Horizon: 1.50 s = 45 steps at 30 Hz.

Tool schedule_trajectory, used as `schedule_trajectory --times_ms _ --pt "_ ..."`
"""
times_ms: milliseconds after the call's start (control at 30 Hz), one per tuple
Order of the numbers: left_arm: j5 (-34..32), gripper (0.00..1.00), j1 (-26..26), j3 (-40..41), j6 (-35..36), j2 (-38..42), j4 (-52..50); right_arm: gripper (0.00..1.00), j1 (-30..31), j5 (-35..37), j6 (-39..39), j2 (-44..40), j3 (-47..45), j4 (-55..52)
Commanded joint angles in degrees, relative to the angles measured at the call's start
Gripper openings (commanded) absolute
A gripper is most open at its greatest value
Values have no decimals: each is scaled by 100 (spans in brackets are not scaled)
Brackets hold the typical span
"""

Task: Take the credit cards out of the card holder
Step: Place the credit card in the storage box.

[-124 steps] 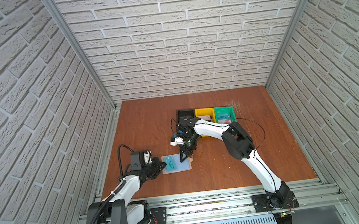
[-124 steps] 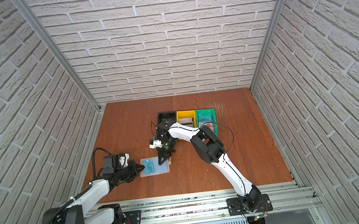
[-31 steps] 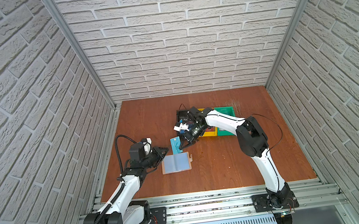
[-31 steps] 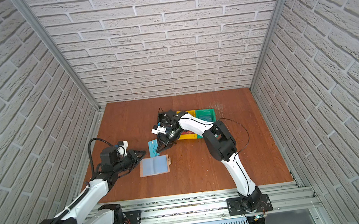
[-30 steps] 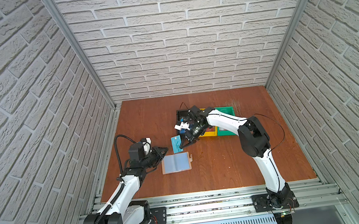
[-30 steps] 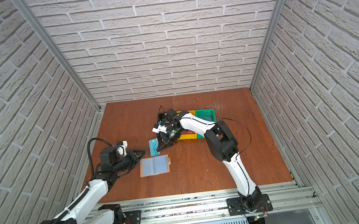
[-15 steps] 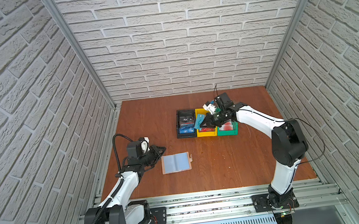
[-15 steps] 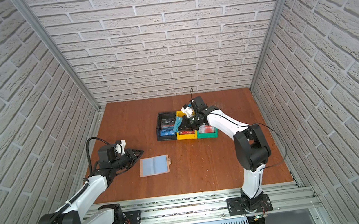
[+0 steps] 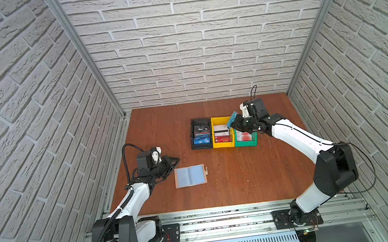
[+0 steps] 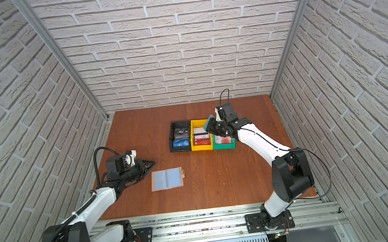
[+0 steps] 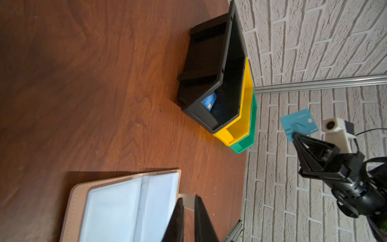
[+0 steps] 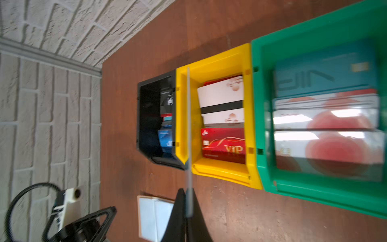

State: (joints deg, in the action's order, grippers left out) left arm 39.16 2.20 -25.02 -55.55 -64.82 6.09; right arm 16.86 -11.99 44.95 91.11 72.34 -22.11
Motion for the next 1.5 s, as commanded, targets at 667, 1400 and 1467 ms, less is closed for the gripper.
schedule_trajectory --times_ms 667,1400,1467 --pt "-75 13 -53 14 45 469 -44 6 -20 1638 3350 488 -287 424" --pt "-138 13 -55 14 -34 534 -85 6 -264 1523 4874 1309 -341 1973" --pt "-101 13 -44 23 -52 545 -21 5 -289 1515 4879 1397 -225 1883"
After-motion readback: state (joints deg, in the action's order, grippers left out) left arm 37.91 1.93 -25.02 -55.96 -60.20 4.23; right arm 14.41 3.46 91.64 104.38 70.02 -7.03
